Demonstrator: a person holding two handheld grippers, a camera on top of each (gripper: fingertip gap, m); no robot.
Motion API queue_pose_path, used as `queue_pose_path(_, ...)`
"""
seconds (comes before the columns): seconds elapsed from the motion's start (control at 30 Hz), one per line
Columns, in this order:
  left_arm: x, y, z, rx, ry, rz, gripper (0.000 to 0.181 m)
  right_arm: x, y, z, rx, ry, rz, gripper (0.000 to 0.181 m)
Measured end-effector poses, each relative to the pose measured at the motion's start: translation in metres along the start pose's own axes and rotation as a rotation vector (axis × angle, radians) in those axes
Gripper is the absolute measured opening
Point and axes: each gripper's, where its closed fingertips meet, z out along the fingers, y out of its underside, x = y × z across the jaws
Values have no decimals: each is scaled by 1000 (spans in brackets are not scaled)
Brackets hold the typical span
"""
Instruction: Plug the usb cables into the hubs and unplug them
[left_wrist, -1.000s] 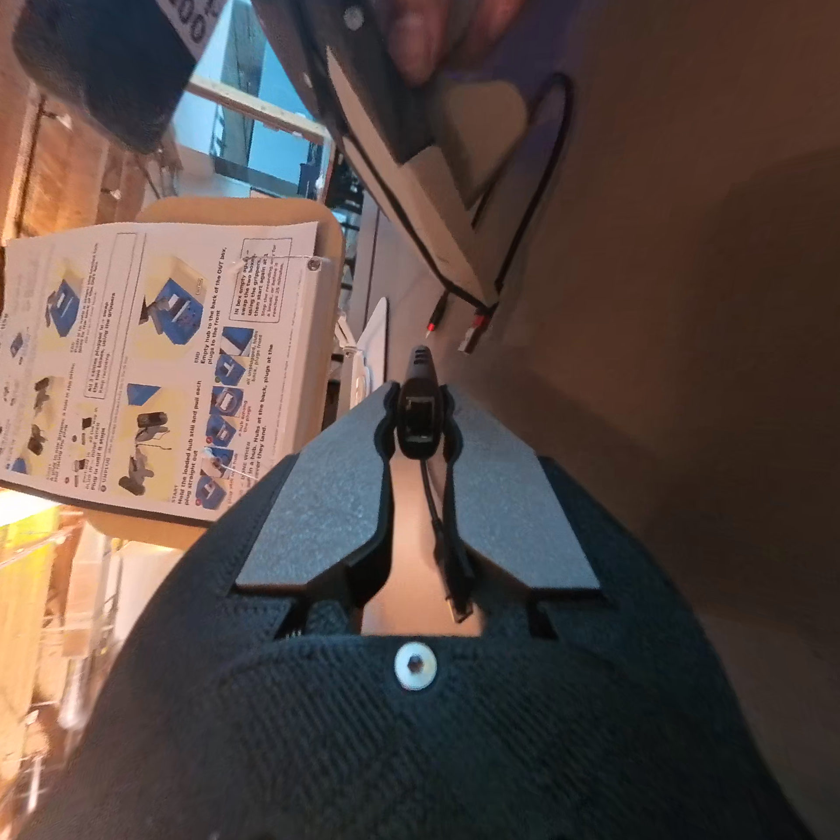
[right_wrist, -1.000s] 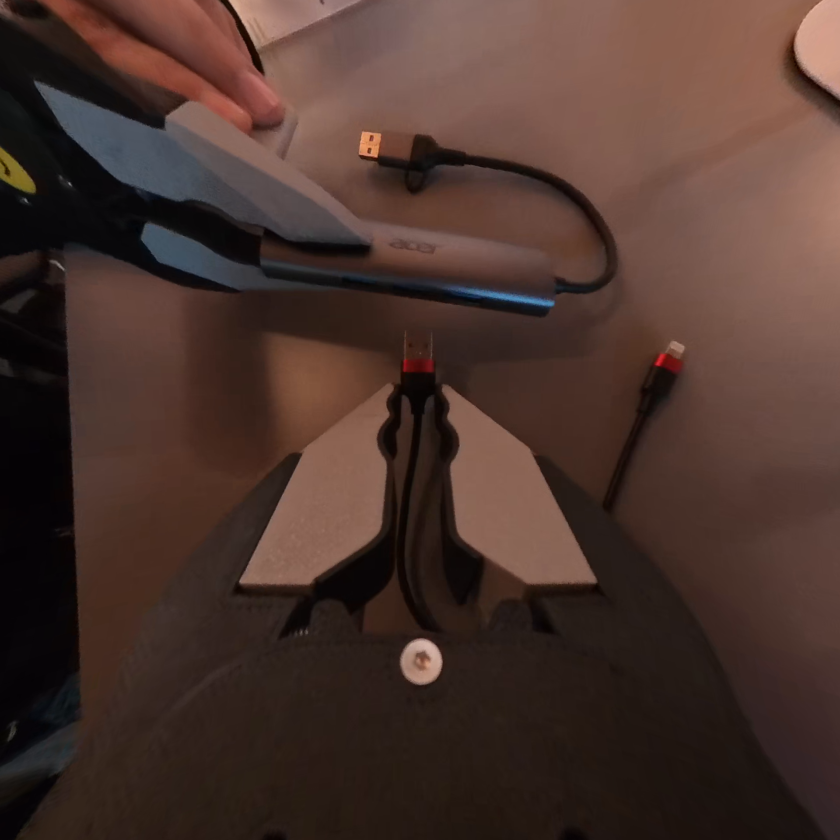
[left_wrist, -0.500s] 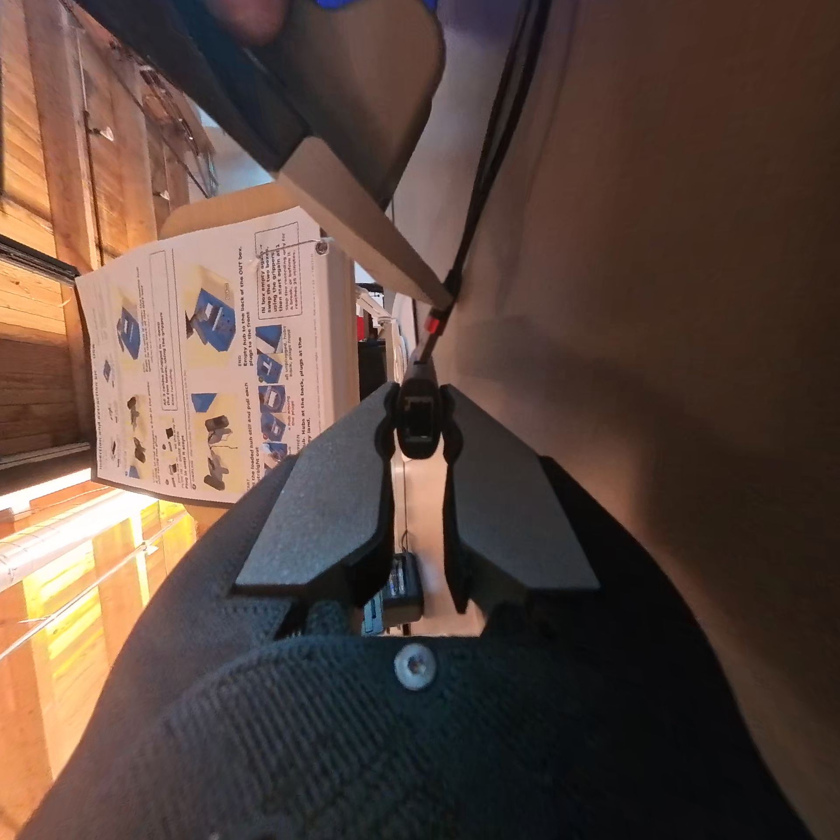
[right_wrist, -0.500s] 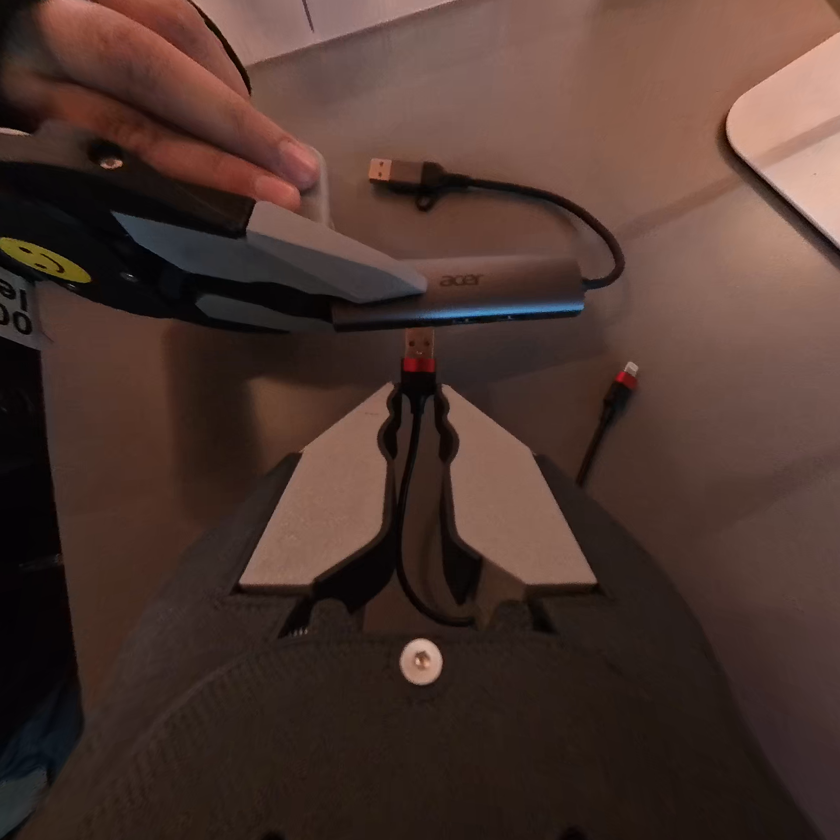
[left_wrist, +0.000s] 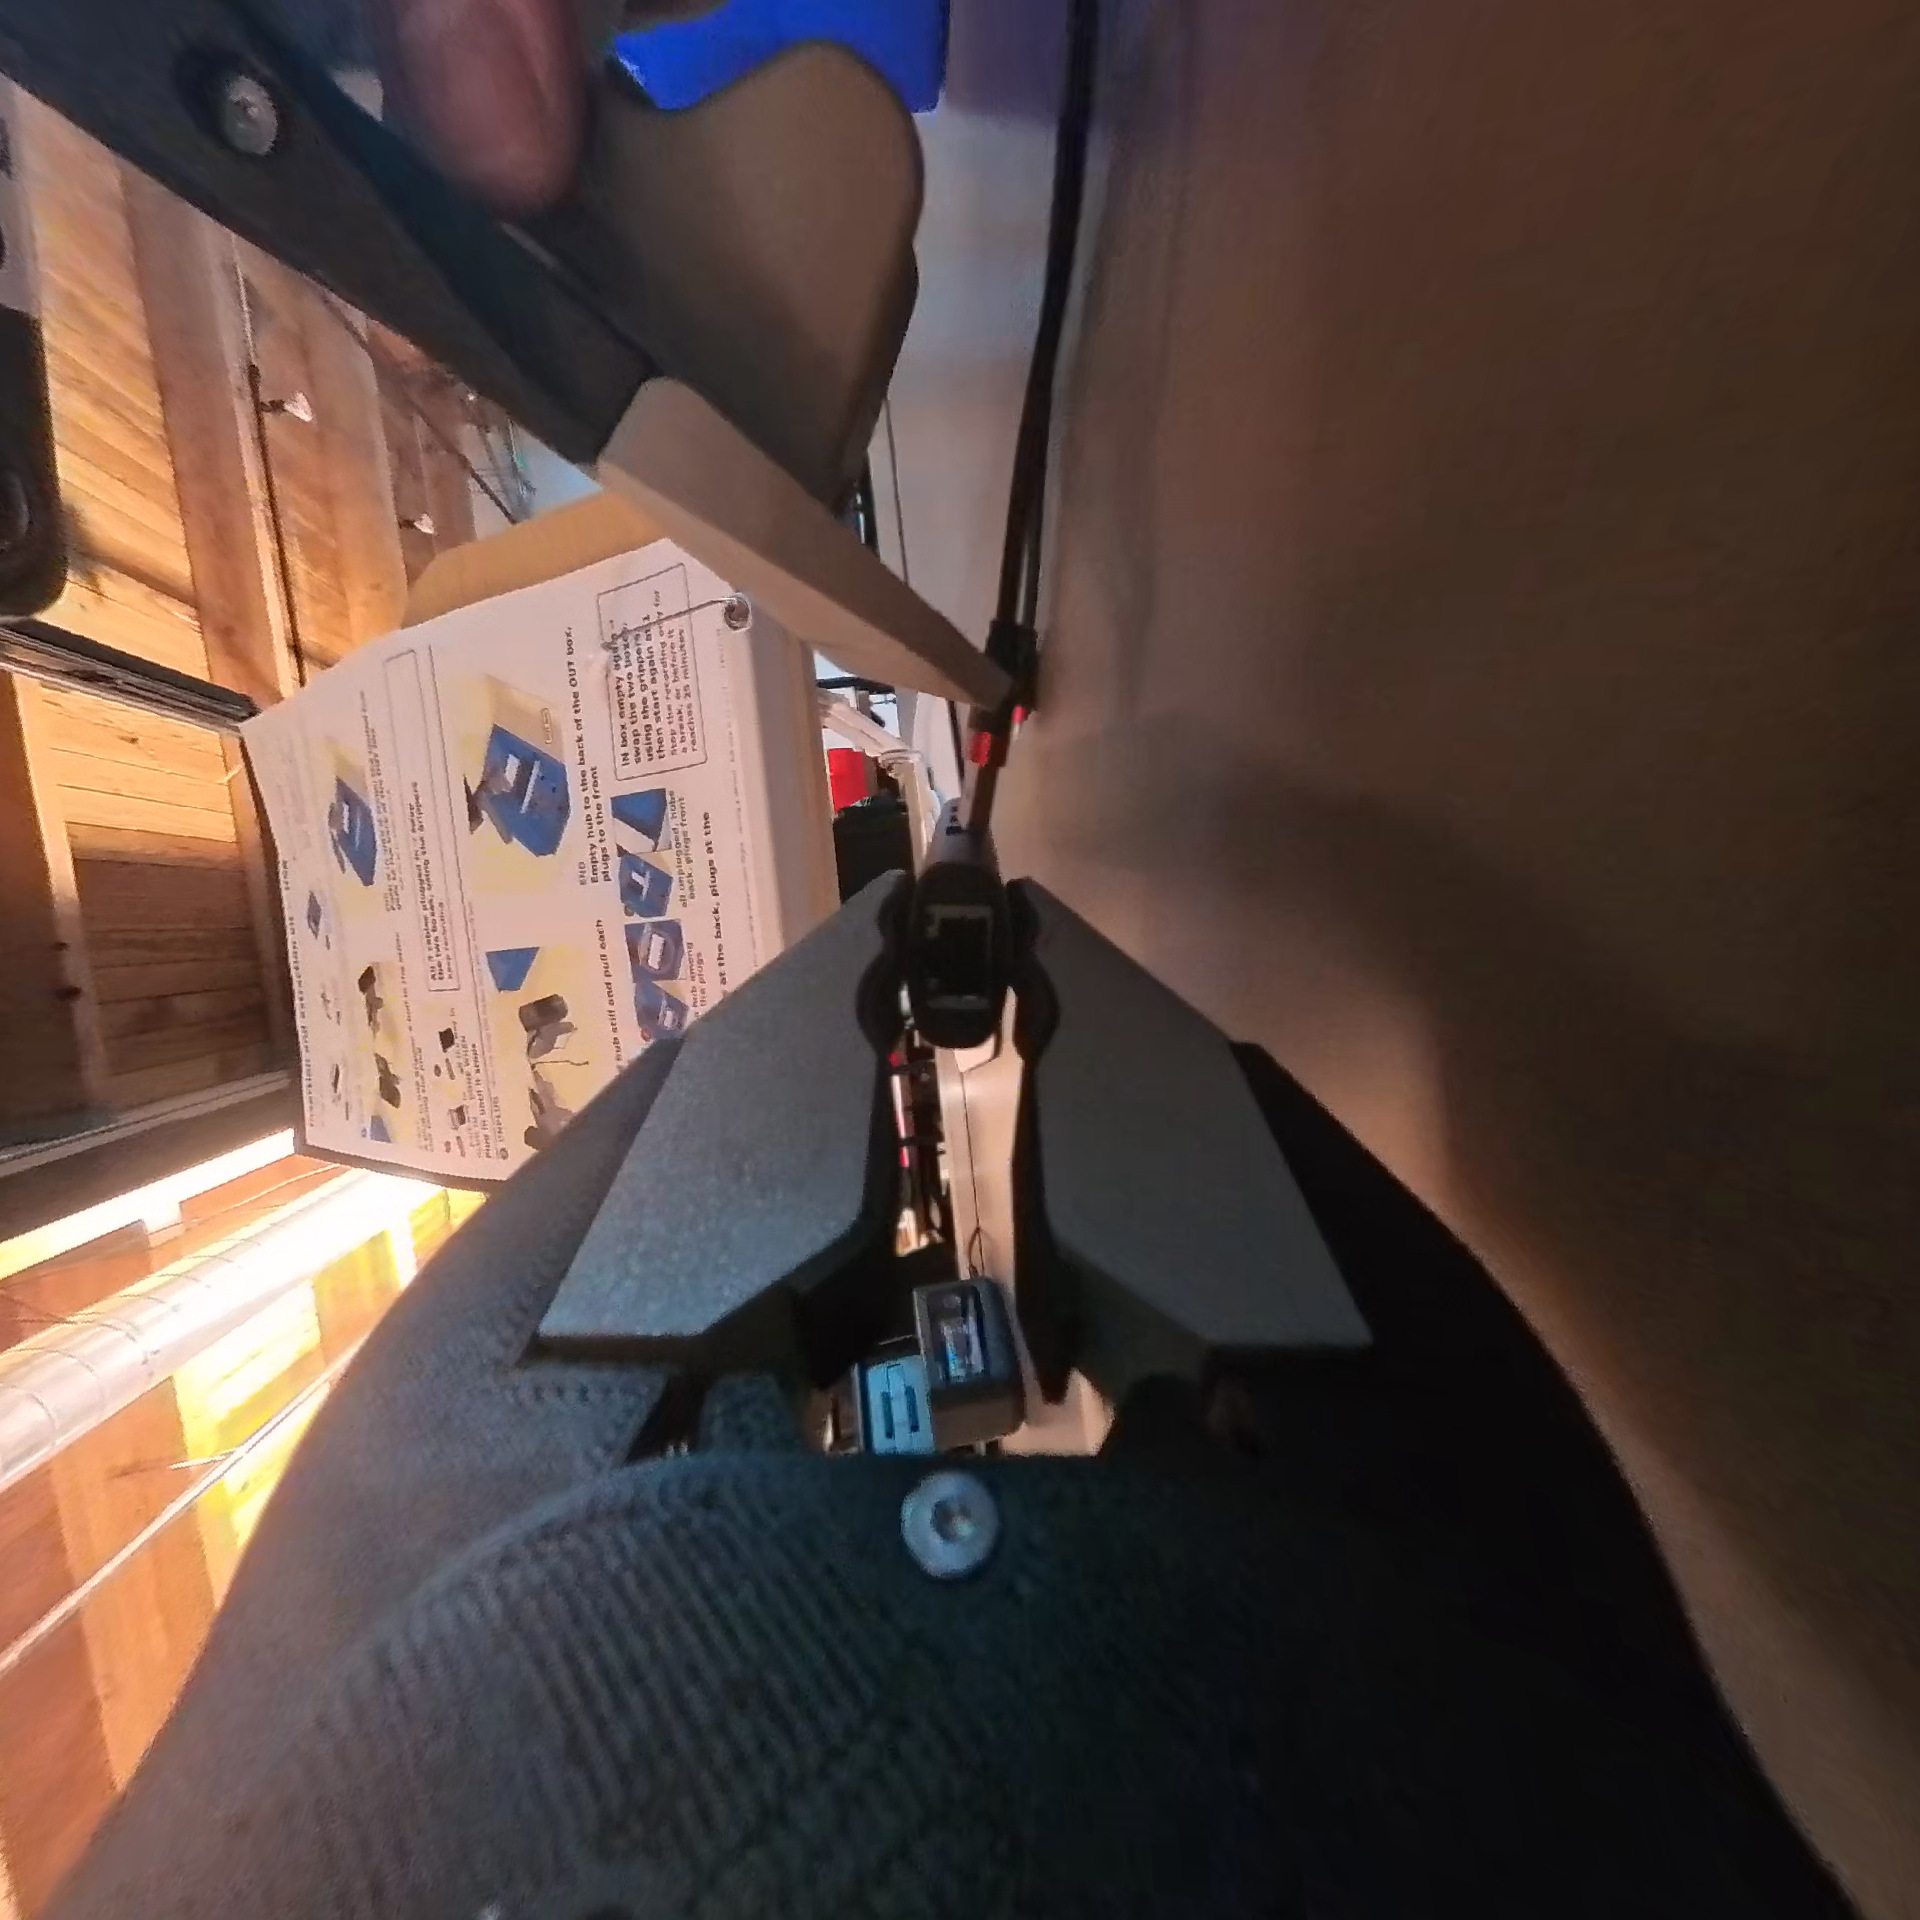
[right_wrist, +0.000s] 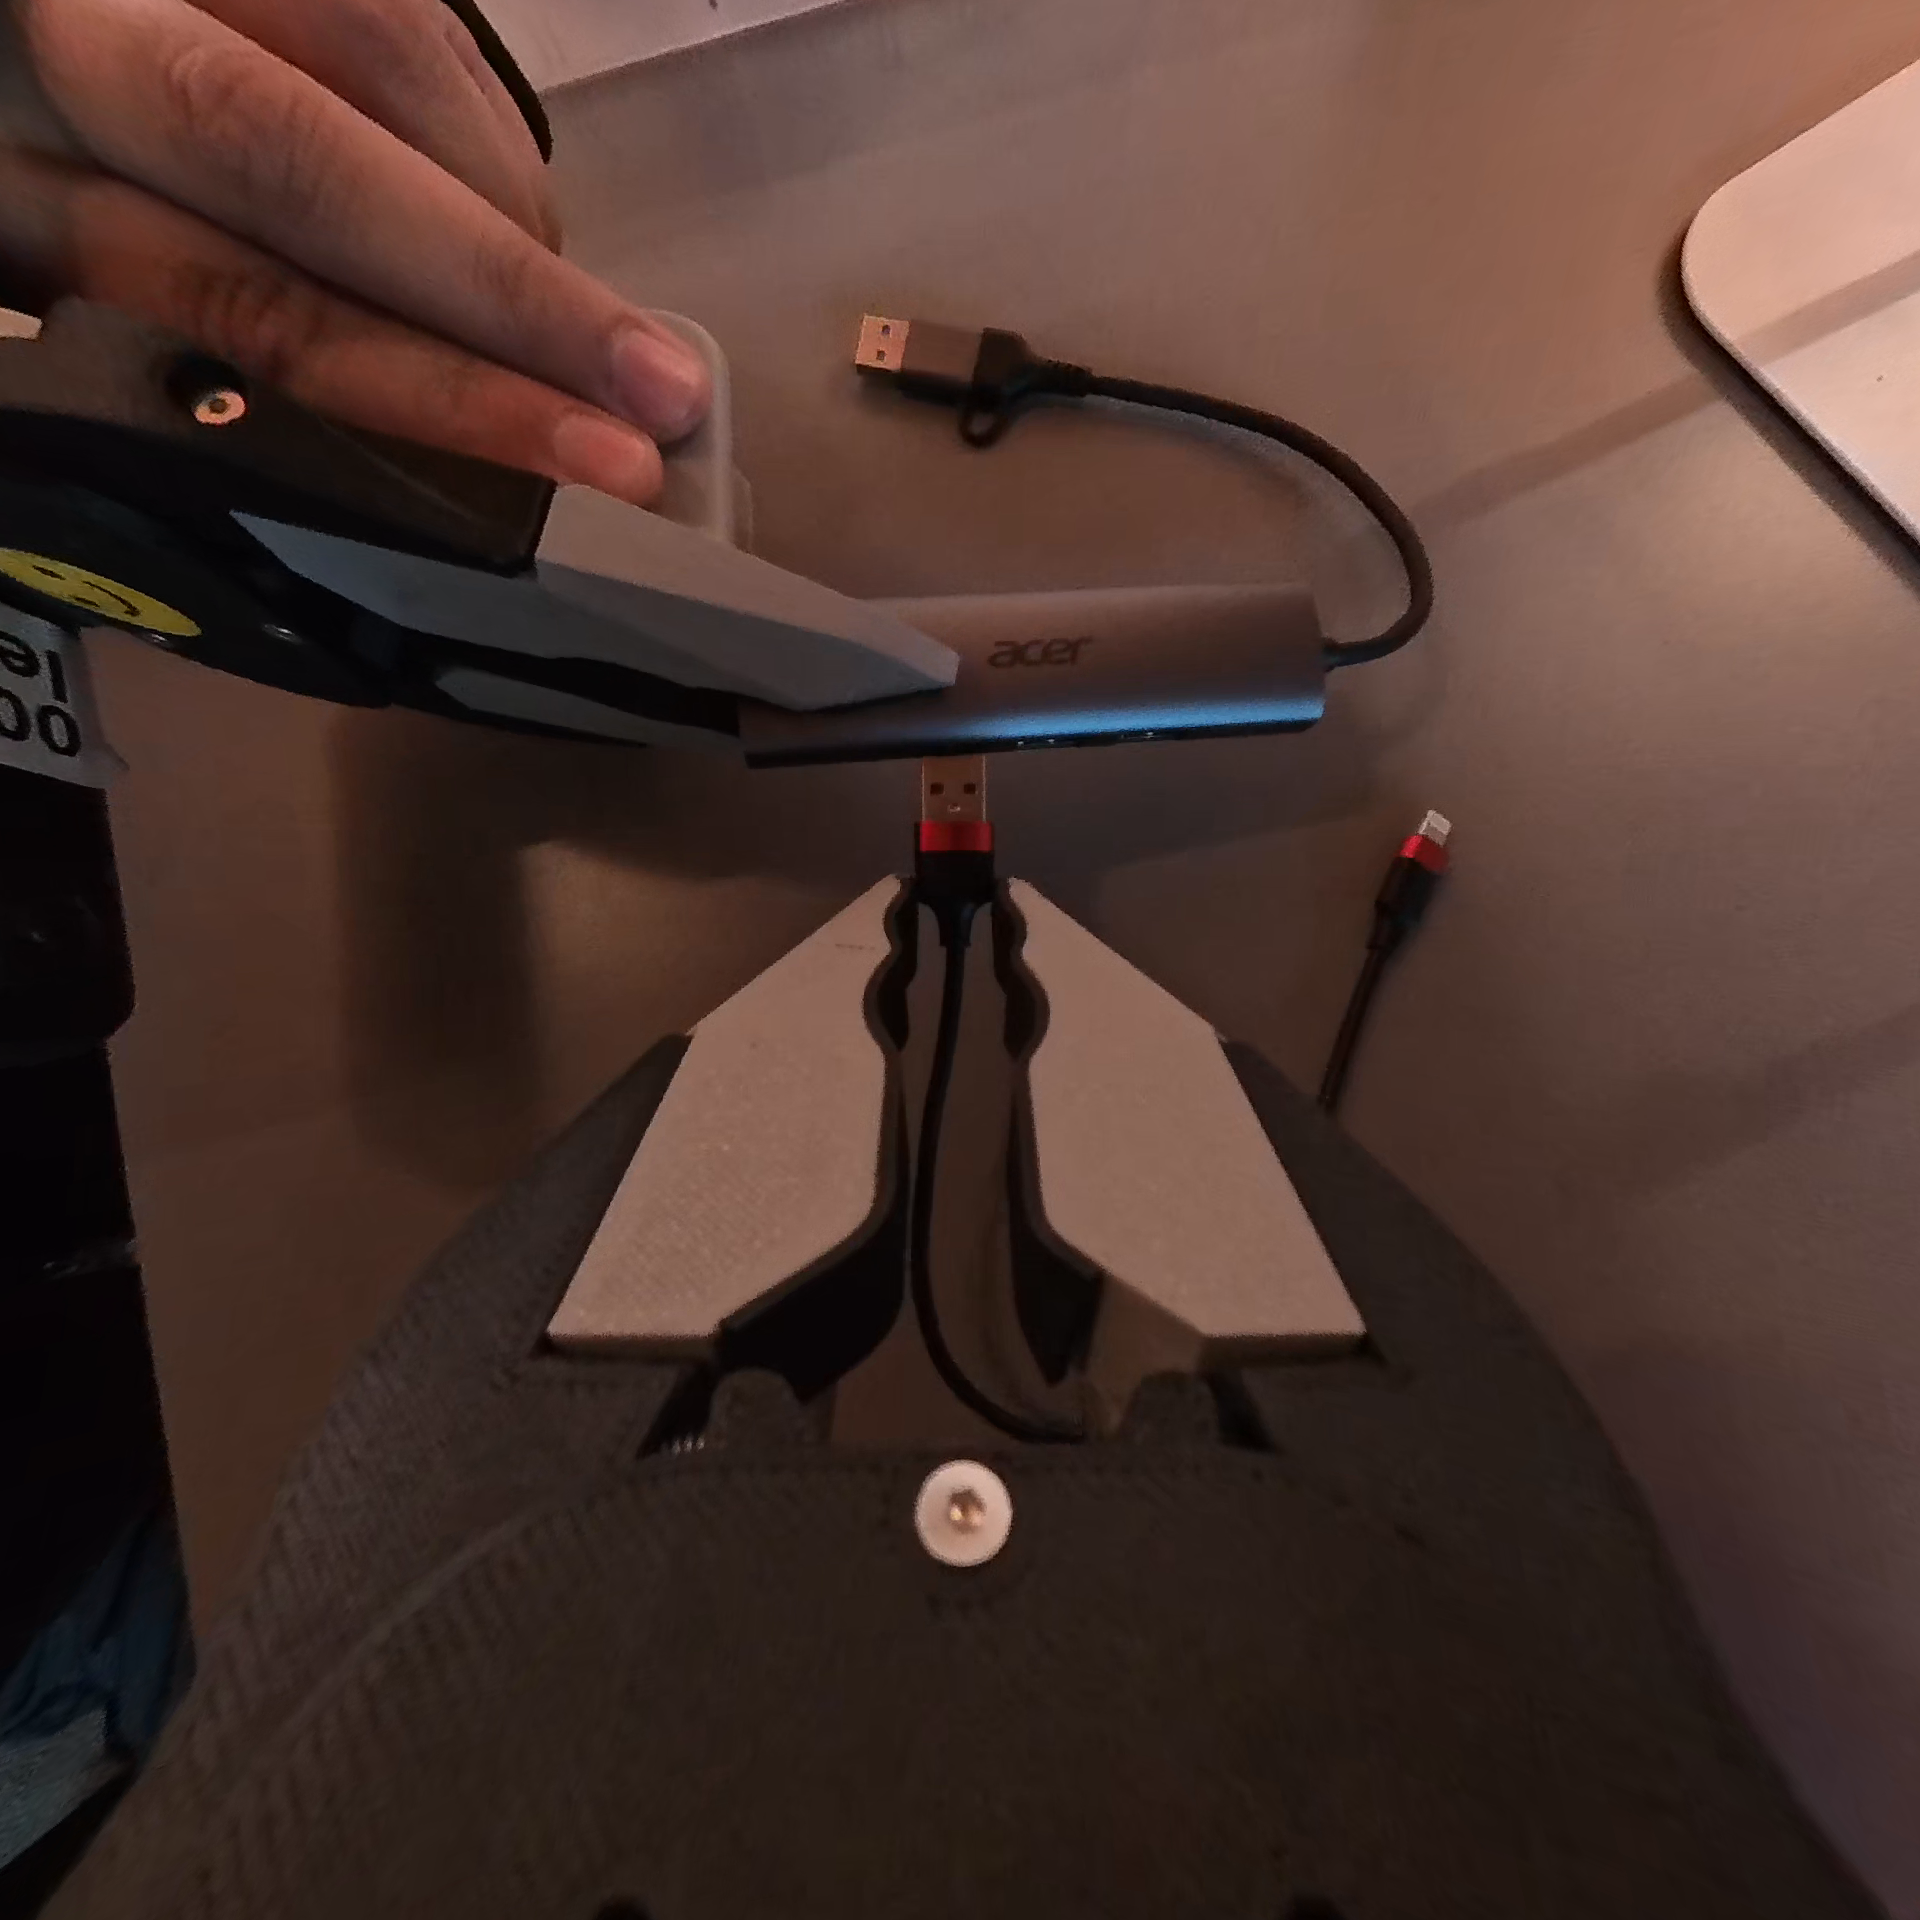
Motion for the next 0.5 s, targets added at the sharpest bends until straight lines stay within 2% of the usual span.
queue_pose_path(0.5,0,-4,-3,33,-1,-14,15,-7,-5,-5,47,-68,15,12)
